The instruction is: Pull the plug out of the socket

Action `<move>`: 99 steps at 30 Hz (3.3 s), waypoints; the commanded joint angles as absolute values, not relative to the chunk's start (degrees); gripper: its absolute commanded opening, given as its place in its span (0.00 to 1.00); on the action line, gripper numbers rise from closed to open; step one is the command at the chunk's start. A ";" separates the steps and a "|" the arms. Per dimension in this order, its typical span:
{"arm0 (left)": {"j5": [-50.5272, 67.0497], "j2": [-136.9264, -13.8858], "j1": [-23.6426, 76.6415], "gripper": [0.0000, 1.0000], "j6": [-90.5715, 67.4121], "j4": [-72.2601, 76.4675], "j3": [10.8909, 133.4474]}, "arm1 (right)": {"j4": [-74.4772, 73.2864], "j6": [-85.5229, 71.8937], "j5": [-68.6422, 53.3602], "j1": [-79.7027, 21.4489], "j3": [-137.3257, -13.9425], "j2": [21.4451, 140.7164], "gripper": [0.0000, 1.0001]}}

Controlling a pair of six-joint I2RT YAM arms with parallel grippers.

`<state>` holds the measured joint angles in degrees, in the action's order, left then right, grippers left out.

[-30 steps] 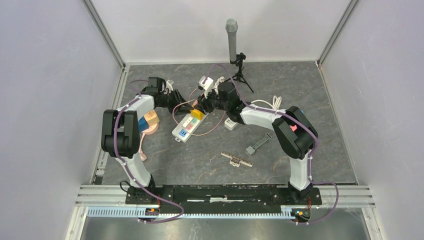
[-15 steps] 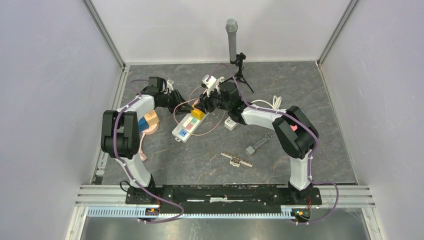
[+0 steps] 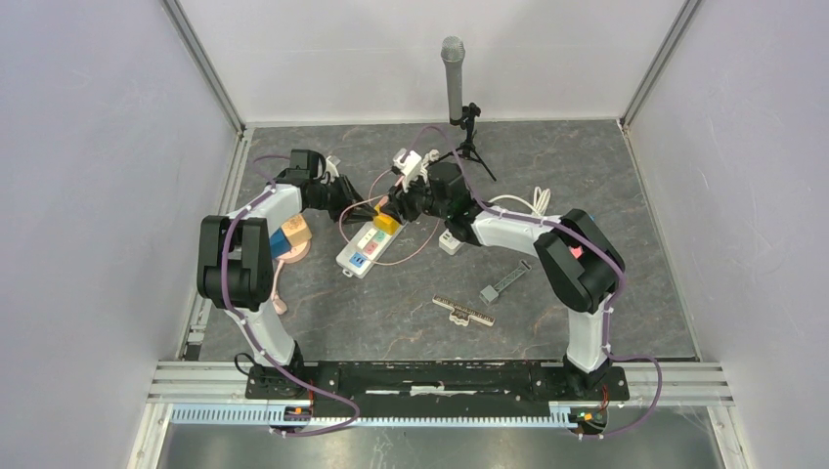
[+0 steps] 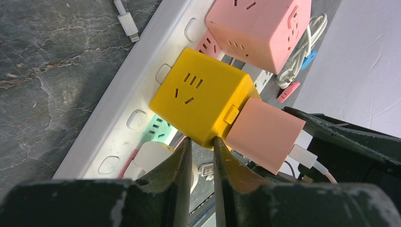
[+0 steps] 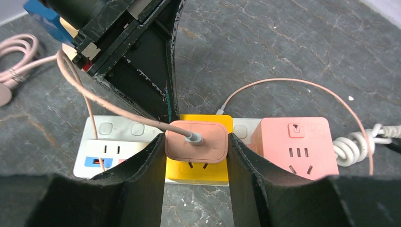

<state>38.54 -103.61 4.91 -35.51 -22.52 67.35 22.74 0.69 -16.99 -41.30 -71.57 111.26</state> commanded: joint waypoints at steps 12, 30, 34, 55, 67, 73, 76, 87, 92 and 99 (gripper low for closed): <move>22.77 -108.73 5.45 0.22 -31.05 -32.17 65.74 | 39.22 -12.72 -24.52 -38.49 -72.50 100.82 0.00; 29.50 -101.58 5.60 0.44 -31.10 -35.91 78.93 | 24.98 -3.35 -12.09 -30.67 -58.95 79.67 0.00; 27.59 -100.64 5.54 0.58 -29.72 -38.54 82.34 | 20.53 -2.88 -4.51 -26.96 -54.13 73.21 0.00; 26.37 -97.84 5.77 1.00 -28.42 -39.29 80.04 | -16.95 -27.25 8.69 -5.84 -54.14 83.91 0.00; 26.80 -98.54 5.89 1.00 -28.64 -39.28 80.30 | -18.84 -24.08 10.24 -5.33 -51.42 87.03 0.23; 26.94 -98.67 5.98 1.00 -28.73 -39.27 80.26 | -17.92 -24.34 12.47 -5.27 -51.64 87.92 0.46; 26.88 -98.59 5.99 1.00 -28.64 -39.36 80.37 | -16.19 -24.25 13.57 -5.25 -51.54 85.94 0.61; 24.72 -97.28 5.98 1.00 -28.54 -39.37 79.96 | 4.90 -21.02 -5.42 -5.79 -46.71 73.09 0.78; 23.11 -96.76 6.04 0.96 -28.73 -39.36 78.66 | 12.39 -10.96 -12.85 -16.20 -48.05 72.93 0.85; 23.21 -95.88 6.05 0.85 -28.29 -39.72 75.76 | 18.48 -5.76 -14.39 -32.97 -50.86 79.30 0.92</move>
<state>23.94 -99.13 5.67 -30.33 -39.35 77.41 11.88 -10.33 -11.16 -27.57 -47.66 75.70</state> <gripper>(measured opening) 0.882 0.913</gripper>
